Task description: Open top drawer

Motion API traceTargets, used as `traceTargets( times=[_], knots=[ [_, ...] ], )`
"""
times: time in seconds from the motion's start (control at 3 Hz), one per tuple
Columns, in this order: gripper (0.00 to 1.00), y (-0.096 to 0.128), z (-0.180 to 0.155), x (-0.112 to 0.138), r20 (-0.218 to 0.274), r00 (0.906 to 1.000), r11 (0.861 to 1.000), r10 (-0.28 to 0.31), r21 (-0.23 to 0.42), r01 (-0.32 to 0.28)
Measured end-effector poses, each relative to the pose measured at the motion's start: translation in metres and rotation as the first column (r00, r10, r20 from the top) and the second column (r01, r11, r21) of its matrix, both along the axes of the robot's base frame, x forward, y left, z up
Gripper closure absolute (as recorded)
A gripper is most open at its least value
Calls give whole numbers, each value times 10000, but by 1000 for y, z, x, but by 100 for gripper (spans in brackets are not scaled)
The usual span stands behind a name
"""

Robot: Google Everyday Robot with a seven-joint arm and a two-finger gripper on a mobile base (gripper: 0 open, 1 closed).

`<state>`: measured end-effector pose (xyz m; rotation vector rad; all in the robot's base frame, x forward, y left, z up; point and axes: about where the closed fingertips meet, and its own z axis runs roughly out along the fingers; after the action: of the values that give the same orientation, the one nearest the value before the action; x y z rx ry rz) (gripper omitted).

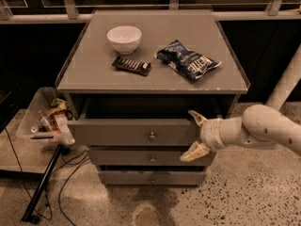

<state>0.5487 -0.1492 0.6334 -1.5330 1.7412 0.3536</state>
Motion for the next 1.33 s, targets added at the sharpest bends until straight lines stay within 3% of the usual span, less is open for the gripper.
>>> traceTargets(
  times=[1.0, 1.33],
  knots=[
    [87, 0, 8, 3, 0, 10000, 10000, 1, 0, -1],
    [100, 1, 14, 6, 0, 10000, 10000, 1, 0, -1]
  ],
)
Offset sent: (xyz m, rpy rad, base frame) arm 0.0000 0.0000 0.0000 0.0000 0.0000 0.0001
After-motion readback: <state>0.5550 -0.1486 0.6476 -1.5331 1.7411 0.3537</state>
